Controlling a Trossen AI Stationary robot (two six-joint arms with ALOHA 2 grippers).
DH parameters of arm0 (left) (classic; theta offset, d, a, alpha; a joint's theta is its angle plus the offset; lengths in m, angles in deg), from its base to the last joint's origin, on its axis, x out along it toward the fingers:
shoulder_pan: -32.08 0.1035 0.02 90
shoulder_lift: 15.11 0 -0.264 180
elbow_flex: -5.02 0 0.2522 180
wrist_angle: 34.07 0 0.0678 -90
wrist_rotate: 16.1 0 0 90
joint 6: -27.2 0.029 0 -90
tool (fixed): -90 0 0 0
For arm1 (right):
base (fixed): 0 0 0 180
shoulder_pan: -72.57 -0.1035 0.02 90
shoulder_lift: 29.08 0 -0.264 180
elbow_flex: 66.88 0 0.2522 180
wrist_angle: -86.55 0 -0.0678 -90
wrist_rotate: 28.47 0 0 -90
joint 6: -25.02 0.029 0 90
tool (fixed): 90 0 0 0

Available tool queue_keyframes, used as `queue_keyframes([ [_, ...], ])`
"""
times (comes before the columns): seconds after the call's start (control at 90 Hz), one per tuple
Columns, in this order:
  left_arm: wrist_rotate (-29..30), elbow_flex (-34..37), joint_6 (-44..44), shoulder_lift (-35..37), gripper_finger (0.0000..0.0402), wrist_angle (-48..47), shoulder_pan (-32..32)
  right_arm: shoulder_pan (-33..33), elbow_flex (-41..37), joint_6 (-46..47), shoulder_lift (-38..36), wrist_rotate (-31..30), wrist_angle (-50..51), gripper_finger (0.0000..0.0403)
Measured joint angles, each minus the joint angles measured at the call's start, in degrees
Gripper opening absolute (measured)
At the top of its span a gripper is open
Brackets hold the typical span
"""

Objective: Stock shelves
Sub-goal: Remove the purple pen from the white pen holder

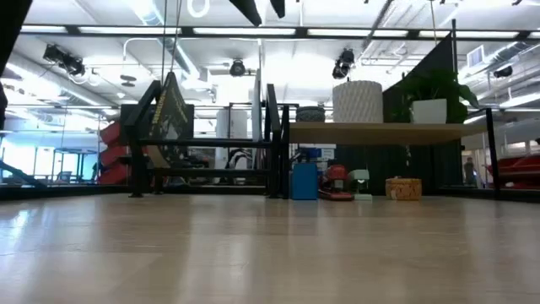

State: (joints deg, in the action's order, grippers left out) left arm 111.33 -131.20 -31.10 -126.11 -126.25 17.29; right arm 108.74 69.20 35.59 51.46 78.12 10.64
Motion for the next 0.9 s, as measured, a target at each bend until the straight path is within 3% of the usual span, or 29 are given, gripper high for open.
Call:
queue_keyframes([
  [0.1, -0.02, -0.01, 1.49, 0.00, 0.0177, 1.77, 0.03, -4.34, -3.48, 1.26, 0.70, 3.45, -0.45, 0.0001],
  [0.244, -0.04, -0.02, 2.72, 0.00, 0.0177, 3.47, 0.13, -10.73, -14.62, 1.37, 2.89, 5.61, -0.39, 0.0001],
  [0.467, -0.02, -0.02, 2.66, 0.00, 0.0177, 4.56, 0.13, -17.52, -33.05, -2.66, 9.38, -4.31, -0.30, 0.0001],
  [0.9, 0.00, -0.02, 2.57, 0.00, 0.0177, 4.84, 0.13, -27.79, -51.84, -21.75, 23.78, -6.69, -0.28, 0.0015],
])
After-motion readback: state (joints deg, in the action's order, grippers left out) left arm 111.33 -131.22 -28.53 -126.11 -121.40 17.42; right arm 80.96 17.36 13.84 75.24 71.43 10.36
